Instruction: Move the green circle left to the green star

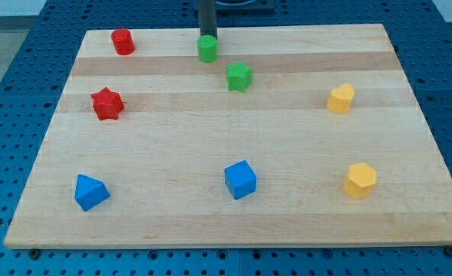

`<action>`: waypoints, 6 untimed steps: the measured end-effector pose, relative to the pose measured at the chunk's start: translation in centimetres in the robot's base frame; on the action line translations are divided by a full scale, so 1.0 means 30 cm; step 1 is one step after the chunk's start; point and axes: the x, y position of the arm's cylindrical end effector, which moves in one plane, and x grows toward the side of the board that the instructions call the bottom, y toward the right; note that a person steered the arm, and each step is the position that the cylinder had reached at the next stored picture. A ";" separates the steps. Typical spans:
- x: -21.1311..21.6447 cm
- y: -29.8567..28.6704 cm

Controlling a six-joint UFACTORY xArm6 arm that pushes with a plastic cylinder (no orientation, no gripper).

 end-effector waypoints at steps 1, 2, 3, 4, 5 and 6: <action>0.079 -0.079; 0.154 -0.151; 0.193 -0.216; 0.163 -0.207; 0.092 -0.188; 0.113 -0.154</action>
